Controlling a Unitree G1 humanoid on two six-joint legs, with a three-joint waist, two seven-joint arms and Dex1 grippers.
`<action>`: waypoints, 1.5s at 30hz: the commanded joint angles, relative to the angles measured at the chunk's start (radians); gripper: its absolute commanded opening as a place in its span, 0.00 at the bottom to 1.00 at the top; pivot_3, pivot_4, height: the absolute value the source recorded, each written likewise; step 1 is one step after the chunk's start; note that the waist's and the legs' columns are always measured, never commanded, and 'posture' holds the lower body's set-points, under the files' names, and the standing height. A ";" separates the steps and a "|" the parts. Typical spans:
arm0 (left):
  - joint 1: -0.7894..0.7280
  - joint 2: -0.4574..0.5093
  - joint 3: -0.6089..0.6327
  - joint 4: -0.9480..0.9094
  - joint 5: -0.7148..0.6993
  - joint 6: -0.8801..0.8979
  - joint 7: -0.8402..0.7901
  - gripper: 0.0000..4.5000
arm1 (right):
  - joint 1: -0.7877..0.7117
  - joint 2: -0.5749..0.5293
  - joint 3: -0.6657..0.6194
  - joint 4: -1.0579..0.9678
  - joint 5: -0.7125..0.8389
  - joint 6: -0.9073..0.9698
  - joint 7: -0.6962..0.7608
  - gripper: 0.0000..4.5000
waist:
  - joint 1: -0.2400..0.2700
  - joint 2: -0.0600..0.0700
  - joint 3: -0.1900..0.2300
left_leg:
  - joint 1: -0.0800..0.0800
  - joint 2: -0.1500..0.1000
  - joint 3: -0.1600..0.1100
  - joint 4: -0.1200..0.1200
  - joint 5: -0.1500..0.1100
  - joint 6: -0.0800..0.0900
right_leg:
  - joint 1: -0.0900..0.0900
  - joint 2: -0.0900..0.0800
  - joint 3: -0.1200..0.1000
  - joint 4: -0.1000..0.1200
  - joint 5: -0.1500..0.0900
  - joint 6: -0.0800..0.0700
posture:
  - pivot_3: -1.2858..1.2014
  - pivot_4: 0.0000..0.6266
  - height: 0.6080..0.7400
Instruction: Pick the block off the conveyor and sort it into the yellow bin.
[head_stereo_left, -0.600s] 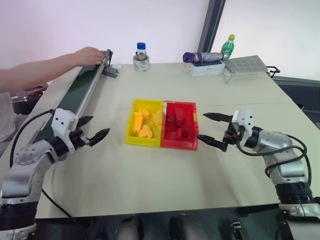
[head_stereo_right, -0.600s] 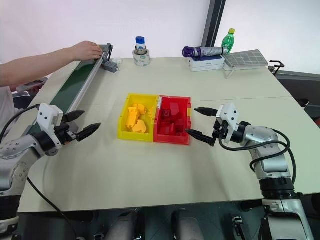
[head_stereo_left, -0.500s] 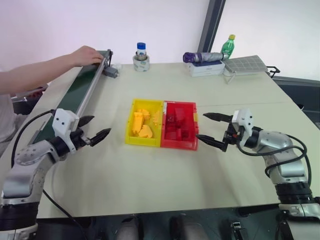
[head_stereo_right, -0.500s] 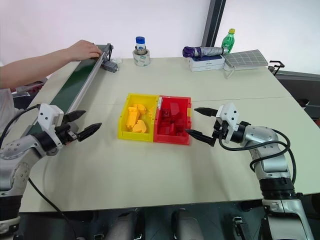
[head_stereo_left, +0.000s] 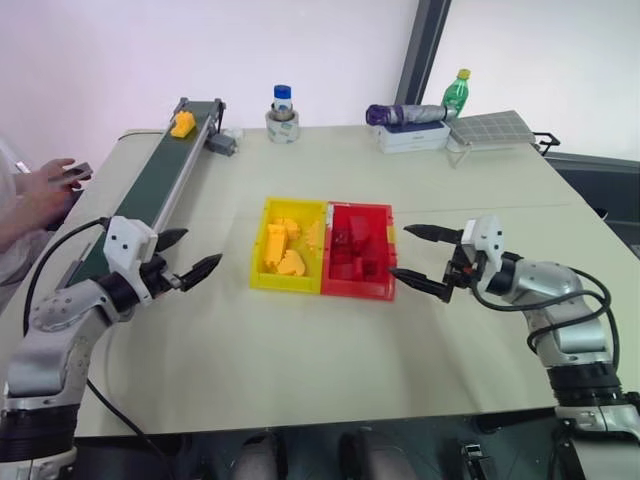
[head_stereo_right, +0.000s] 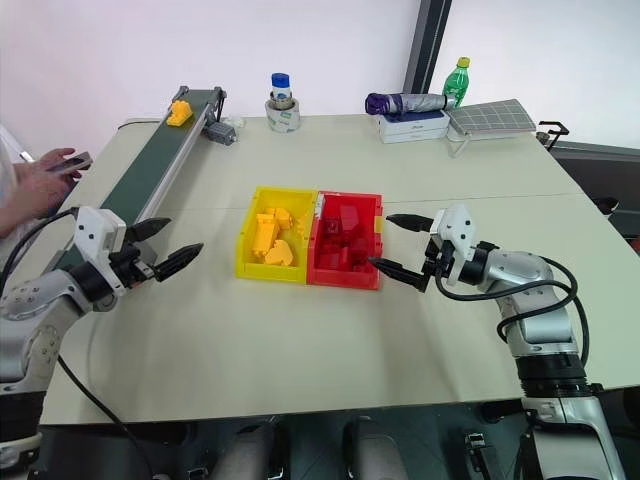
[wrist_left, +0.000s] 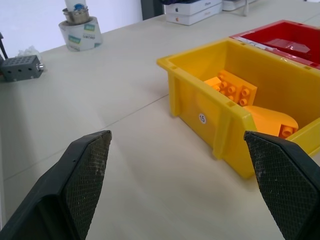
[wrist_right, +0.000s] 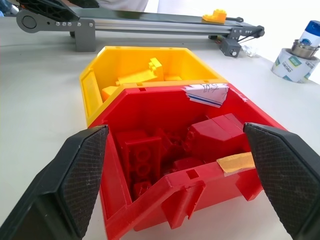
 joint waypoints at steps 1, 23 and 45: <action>0.013 0.008 0.058 -0.058 -0.035 -0.020 -0.005 0.99 | -0.024 0.001 -0.010 -0.006 0.004 -0.025 0.005 1.00 | -0.001 0.000 0.000 | 0.000 0.000 0.000 0.000 0.000 0.000 | 0.000 0.000 0.000 0.000 0.000 0.000 | 0.52 0.24 1.00; 0.331 -0.140 0.443 -0.137 -0.124 -0.095 0.195 0.99 | -0.048 0.022 0.006 0.038 -0.004 -0.051 0.028 1.00 | 0.003 0.000 0.000 | 0.000 0.000 0.000 0.000 0.000 0.000 | 0.000 0.000 0.000 0.000 -0.002 -0.003 | 0.52 0.24 1.00; 0.267 -0.095 0.436 -0.046 -0.139 -0.075 0.241 0.99 | -0.058 0.020 -0.001 0.038 0.006 -0.037 0.017 1.00 | 0.000 0.000 0.000 | 0.000 0.000 0.000 0.000 0.000 0.000 | 0.000 -0.001 0.001 0.000 -0.002 -0.004 | 0.52 0.24 1.00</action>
